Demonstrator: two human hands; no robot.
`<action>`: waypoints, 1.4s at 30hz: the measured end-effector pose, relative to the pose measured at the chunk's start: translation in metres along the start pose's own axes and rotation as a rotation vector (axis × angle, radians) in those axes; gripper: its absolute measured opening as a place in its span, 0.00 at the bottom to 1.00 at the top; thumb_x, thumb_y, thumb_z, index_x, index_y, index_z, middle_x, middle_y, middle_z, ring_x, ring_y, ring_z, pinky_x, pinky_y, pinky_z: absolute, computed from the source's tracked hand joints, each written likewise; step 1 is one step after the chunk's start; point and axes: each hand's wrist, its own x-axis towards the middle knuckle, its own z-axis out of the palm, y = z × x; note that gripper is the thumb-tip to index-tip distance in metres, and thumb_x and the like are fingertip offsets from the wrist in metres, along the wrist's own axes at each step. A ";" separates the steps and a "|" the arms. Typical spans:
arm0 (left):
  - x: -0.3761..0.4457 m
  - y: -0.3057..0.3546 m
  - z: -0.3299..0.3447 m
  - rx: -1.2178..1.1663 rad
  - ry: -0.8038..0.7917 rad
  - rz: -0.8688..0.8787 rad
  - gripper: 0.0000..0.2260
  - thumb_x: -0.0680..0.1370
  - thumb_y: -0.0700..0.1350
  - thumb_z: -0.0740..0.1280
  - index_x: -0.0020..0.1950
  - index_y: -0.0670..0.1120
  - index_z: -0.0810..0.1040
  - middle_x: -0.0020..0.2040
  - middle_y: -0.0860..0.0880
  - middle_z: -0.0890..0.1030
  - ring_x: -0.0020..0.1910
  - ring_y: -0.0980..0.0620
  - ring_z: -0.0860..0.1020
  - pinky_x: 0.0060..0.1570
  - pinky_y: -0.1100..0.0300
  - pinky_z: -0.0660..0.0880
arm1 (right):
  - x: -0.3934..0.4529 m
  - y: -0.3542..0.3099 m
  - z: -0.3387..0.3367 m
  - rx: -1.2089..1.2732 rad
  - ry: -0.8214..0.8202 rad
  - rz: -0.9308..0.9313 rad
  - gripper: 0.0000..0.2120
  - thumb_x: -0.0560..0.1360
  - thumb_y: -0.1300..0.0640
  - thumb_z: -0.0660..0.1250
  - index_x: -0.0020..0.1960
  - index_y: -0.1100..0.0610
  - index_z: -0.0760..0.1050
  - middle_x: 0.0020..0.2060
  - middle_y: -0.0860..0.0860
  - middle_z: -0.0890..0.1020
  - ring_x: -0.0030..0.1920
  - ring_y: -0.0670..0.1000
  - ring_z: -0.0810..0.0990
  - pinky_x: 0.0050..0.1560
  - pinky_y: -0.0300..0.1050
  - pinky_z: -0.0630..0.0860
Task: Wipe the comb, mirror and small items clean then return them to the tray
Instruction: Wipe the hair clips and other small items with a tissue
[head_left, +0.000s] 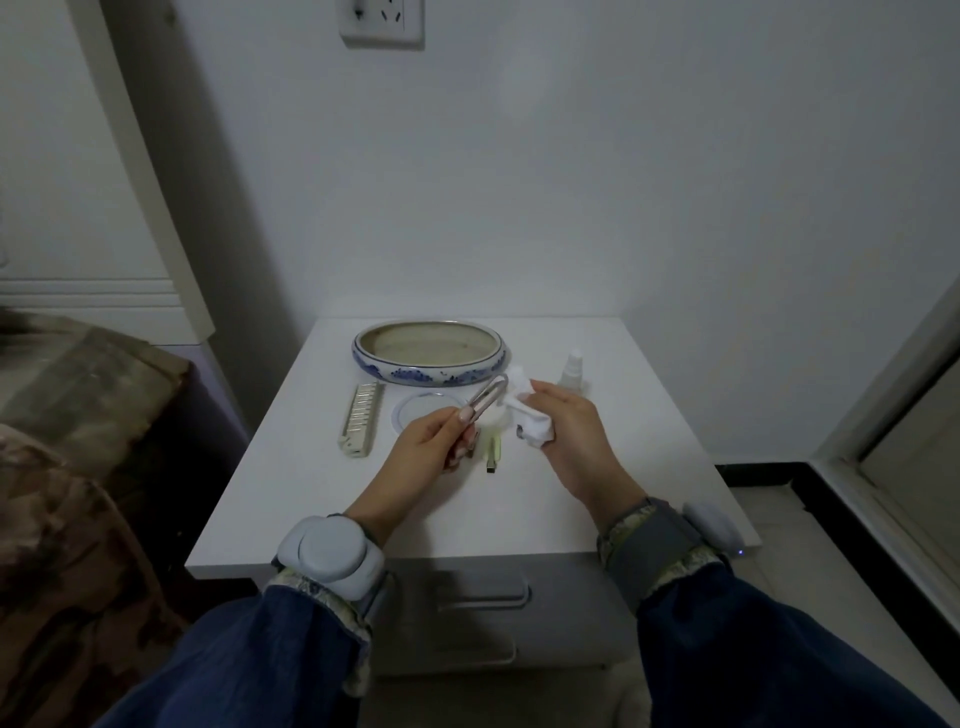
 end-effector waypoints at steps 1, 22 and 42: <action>0.000 0.000 0.000 0.005 -0.001 0.007 0.15 0.82 0.45 0.55 0.36 0.44 0.70 0.28 0.52 0.68 0.26 0.59 0.65 0.30 0.70 0.64 | -0.001 -0.001 0.000 0.022 -0.021 -0.022 0.10 0.76 0.68 0.60 0.42 0.59 0.77 0.32 0.50 0.80 0.34 0.48 0.76 0.35 0.38 0.71; 0.001 -0.004 0.001 -0.073 -0.034 -0.043 0.15 0.82 0.46 0.56 0.37 0.44 0.71 0.28 0.54 0.69 0.27 0.58 0.65 0.30 0.68 0.64 | -0.001 -0.011 0.000 0.469 -0.256 0.098 0.18 0.78 0.69 0.52 0.43 0.61 0.80 0.41 0.54 0.82 0.34 0.46 0.81 0.31 0.34 0.75; 0.003 -0.023 0.003 0.788 0.081 0.132 0.16 0.81 0.50 0.58 0.32 0.52 0.66 0.31 0.54 0.70 0.31 0.57 0.69 0.30 0.67 0.60 | -0.003 -0.005 -0.003 -0.225 0.031 -0.057 0.12 0.74 0.68 0.58 0.49 0.60 0.79 0.29 0.55 0.76 0.21 0.46 0.69 0.23 0.36 0.64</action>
